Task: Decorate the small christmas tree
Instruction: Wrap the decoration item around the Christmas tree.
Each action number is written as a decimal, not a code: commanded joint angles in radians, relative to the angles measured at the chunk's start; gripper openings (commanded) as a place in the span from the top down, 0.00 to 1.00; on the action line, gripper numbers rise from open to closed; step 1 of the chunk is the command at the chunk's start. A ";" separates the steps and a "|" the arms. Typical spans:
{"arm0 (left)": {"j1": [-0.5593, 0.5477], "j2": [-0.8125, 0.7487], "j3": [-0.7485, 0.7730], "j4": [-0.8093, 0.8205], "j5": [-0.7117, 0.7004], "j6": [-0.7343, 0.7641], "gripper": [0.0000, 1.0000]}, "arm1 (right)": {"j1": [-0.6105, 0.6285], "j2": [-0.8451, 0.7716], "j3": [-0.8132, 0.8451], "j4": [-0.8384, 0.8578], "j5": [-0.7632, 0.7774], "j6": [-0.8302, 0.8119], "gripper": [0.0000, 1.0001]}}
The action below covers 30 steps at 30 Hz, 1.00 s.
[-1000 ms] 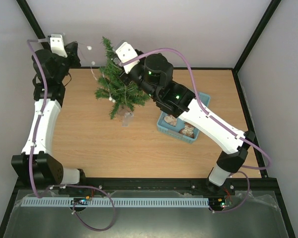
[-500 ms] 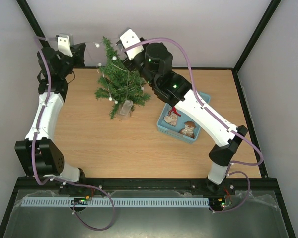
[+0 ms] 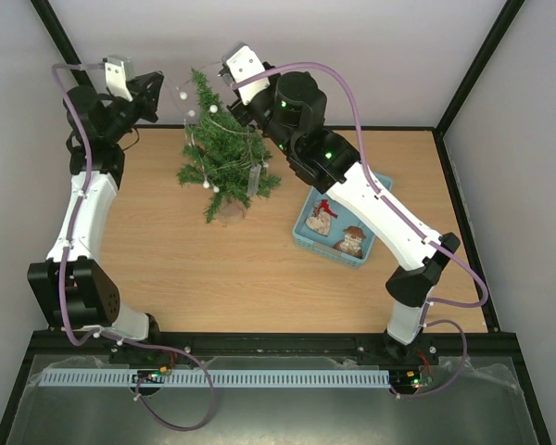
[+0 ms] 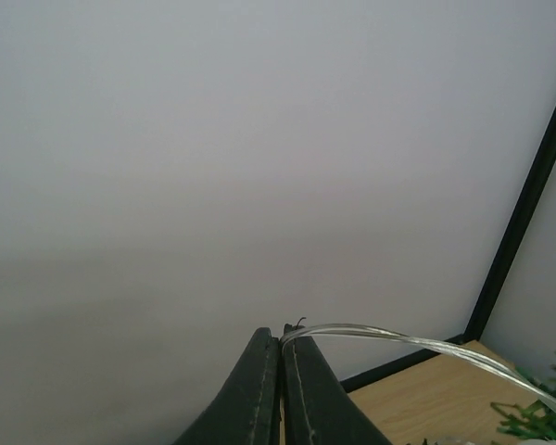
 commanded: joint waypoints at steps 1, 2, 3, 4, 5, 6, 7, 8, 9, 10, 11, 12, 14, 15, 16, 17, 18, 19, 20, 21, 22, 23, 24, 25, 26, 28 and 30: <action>0.014 -0.036 0.003 0.114 0.037 -0.058 0.98 | -0.009 -0.006 0.038 0.028 -0.007 0.013 0.98; 0.016 -0.042 -0.006 0.129 0.043 -0.068 0.98 | -0.011 -0.011 0.034 0.030 -0.012 0.016 0.98; 0.019 -0.051 -0.021 0.154 0.045 -0.081 0.98 | -0.011 -0.017 0.030 0.034 -0.018 0.020 0.98; 0.021 -0.059 -0.039 0.182 0.045 -0.096 0.98 | -0.011 -0.023 0.025 0.039 -0.024 0.021 0.98; 0.024 -0.067 -0.051 0.203 0.045 -0.111 0.98 | -0.010 -0.028 0.022 0.041 -0.027 0.022 0.98; 0.028 -0.072 -0.057 0.217 0.045 -0.125 0.98 | -0.011 -0.032 0.022 0.044 -0.027 0.022 0.98; 0.030 -0.076 -0.061 0.226 0.041 -0.130 0.98 | -0.011 -0.034 0.022 0.047 -0.027 0.020 0.98; 0.032 -0.078 -0.062 0.228 0.034 -0.135 0.98 | -0.012 -0.033 0.022 0.051 -0.025 0.018 0.98; 0.034 -0.080 -0.062 0.229 0.025 -0.139 0.98 | -0.012 -0.033 0.022 0.054 -0.024 0.017 0.98; 0.035 -0.082 -0.062 0.231 0.018 -0.141 0.98 | -0.012 -0.031 0.023 0.056 -0.020 0.017 0.98; 0.036 -0.082 -0.062 0.232 0.013 -0.142 0.98 | -0.012 -0.029 0.024 0.057 -0.017 0.017 0.98; 0.038 -0.083 -0.061 0.233 0.006 -0.142 0.98 | -0.013 -0.029 0.022 0.059 -0.014 0.018 0.98; 0.039 -0.078 -0.062 0.232 -0.005 -0.145 0.98 | -0.015 -0.027 0.019 0.065 -0.009 0.021 0.98; 0.039 -0.073 -0.061 0.233 -0.004 -0.148 0.98 | -0.017 -0.023 0.021 0.069 -0.006 0.022 0.98; 0.041 -0.068 -0.059 0.234 -0.002 -0.151 0.98 | -0.020 -0.017 0.023 0.072 -0.001 0.024 0.98; 0.041 -0.062 -0.058 0.236 -0.001 -0.153 0.97 | -0.024 -0.010 0.028 0.077 0.005 0.028 0.98; 0.041 -0.056 -0.056 0.236 -0.002 -0.155 0.98 | -0.029 -0.002 0.033 0.079 0.009 0.033 0.98; 0.041 -0.047 -0.054 0.236 -0.006 -0.158 0.98 | -0.038 0.009 0.043 0.079 0.016 0.041 0.98; 0.041 -0.037 -0.044 0.229 -0.010 -0.161 0.98 | -0.046 0.023 0.053 0.082 0.025 0.055 0.98; 0.041 -0.023 -0.033 0.213 -0.010 -0.160 0.98 | -0.053 0.032 0.062 0.085 0.031 0.064 0.98; 0.041 -0.010 -0.010 0.201 -0.006 -0.159 0.98 | -0.060 0.039 0.069 0.085 0.035 0.077 0.98; 0.041 0.004 0.003 0.187 -0.003 -0.161 0.97 | -0.070 0.045 0.075 0.084 0.039 0.092 0.98; 0.041 0.017 0.013 0.173 -0.003 -0.163 0.98 | -0.080 0.050 0.081 0.079 0.042 0.107 0.98; 0.041 0.030 0.021 0.164 -0.004 -0.166 0.98 | -0.090 0.057 0.083 0.072 0.043 0.120 0.98; 0.041 0.044 0.027 0.153 -0.005 -0.168 0.97 | -0.100 0.064 0.083 0.058 0.043 0.133 0.98; 0.039 0.070 0.037 0.123 -0.005 -0.168 0.98 | -0.119 0.077 0.078 0.017 0.038 0.154 0.98; 0.033 0.096 0.030 0.102 -0.004 -0.159 0.98 | -0.126 0.080 0.061 -0.037 0.047 0.175 0.98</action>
